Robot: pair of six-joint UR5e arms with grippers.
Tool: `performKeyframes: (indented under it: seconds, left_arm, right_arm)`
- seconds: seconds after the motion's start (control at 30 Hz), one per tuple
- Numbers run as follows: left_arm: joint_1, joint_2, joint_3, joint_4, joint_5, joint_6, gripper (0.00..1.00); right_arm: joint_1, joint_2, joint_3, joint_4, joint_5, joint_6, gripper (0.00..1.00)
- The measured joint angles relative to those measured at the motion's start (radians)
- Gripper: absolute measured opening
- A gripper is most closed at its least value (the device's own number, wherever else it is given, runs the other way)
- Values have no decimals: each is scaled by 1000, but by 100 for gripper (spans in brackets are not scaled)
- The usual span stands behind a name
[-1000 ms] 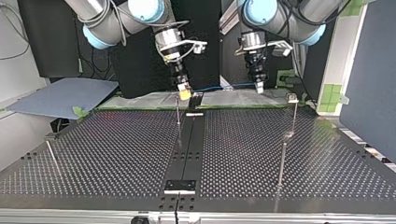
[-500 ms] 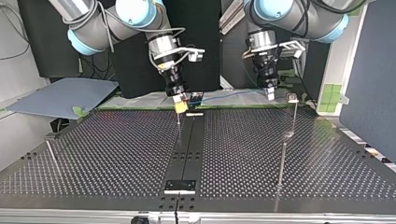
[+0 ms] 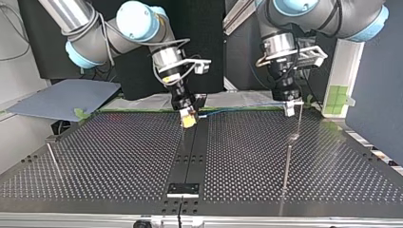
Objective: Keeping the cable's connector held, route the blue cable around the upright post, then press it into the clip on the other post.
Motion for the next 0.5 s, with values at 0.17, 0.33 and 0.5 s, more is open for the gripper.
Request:
performKeyframes:
  seconds: [0.17, 0.33, 0.5]
  left_arm:
    - [20, -14, 42, -9, 22, -2, 0]
    - [39, -43, 87, -24, 37, -4, 0]
    - [57, -29, 130, -42, 42, -5, 0]
  right_arm:
    - [-2, 0, -49, 45, -20, 7, 0]
    - [-2, 1, -99, 80, -39, 15, 0]
    - [-5, 1, -147, 85, -66, 53, 0]
